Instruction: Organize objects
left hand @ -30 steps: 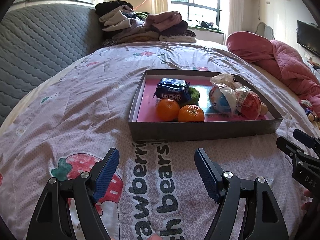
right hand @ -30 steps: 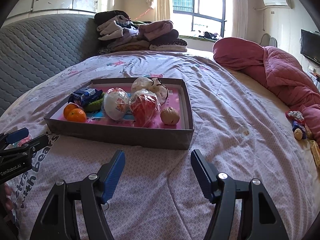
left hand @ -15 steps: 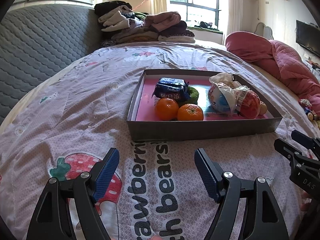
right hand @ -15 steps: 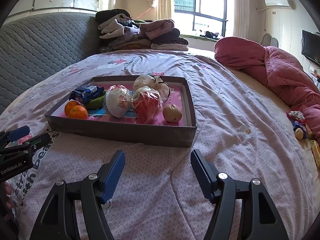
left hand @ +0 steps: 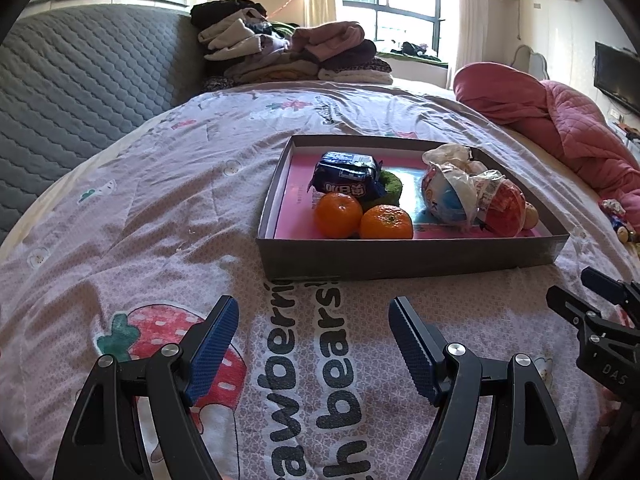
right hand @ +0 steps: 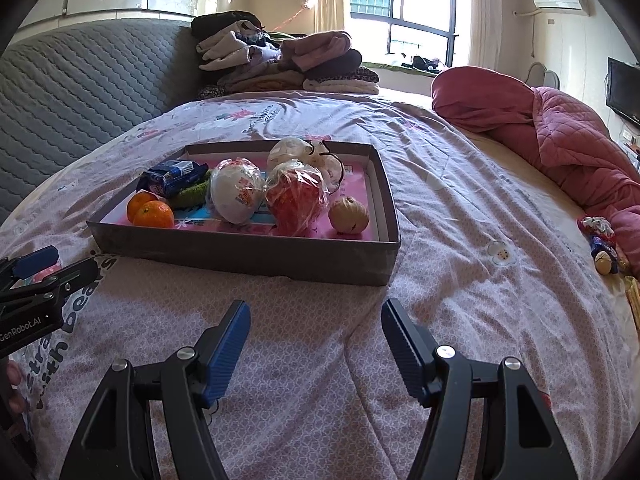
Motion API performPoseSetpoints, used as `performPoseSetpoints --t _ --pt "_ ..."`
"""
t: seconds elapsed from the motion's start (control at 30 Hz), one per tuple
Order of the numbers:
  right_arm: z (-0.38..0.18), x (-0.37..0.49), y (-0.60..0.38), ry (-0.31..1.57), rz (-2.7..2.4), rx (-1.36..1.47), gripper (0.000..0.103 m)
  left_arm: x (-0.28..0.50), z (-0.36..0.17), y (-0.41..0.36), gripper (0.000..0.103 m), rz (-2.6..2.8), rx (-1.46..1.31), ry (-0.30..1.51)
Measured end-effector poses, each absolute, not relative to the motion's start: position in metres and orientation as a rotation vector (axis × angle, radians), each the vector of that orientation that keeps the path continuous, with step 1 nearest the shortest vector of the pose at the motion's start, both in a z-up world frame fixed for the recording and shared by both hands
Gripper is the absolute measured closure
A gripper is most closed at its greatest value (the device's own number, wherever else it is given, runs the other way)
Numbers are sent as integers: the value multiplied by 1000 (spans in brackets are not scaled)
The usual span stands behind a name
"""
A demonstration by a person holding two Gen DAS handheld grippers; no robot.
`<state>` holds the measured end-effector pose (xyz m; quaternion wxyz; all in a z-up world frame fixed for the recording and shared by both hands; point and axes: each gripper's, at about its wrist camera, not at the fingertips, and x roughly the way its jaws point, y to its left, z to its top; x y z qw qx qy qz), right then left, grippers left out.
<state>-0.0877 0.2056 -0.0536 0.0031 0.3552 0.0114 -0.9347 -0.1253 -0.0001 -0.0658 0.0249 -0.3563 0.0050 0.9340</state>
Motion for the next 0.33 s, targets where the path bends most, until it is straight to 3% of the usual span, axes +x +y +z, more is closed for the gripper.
performPoseSetpoints --t 0.33 --pt "-58 -91 208 14 -2913 1136 36 -128 -70 0 25 2880 -1109 6"
